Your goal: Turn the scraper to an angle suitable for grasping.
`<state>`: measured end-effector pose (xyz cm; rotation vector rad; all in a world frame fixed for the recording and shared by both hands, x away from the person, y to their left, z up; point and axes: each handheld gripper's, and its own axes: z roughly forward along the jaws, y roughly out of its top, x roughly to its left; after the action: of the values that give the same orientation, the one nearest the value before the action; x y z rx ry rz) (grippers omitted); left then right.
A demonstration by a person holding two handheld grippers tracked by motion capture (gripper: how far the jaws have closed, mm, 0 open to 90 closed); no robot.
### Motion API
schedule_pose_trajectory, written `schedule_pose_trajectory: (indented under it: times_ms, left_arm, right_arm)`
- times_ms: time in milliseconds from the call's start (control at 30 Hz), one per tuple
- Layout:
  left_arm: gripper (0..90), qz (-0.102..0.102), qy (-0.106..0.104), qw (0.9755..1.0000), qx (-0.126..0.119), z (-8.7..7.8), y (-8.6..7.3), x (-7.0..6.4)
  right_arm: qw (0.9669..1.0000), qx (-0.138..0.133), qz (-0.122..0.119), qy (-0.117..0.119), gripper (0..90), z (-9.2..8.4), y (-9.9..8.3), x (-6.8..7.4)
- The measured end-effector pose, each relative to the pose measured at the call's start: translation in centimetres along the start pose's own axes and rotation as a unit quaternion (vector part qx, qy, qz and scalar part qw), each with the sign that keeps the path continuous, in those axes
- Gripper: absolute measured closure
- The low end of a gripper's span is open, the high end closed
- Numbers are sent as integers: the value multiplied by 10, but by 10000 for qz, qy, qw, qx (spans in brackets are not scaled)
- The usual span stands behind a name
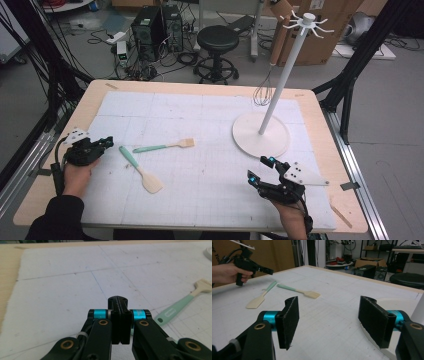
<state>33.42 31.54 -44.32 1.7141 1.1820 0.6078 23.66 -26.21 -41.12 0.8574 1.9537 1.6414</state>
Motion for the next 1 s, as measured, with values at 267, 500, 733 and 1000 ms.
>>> schedule_pose_trajectory:
  times_ms: [267, 500, 733, 1000]
  left_arm:
    - [898, -9, 244, 9968, 759, 20, 5, 0]
    - [897, 202, 71, 9957, 906, 28, 5, -6]
    - [898, 201, -236, 9946, 989, 28, 4, -12]
    - [897, 583, -589, 9884, 1271, 19, 4, -25]
  right_arm:
    - [10000, 48, -19, 59, 323, 4, -1, 1]
    - [9998, 125, -44, 124, 325, 8, -1, 3]
    - [9999, 61, -59, 111, 329, 5, 0, 3]
    - [9999, 80, -51, 106, 329, 6, -1, 2]
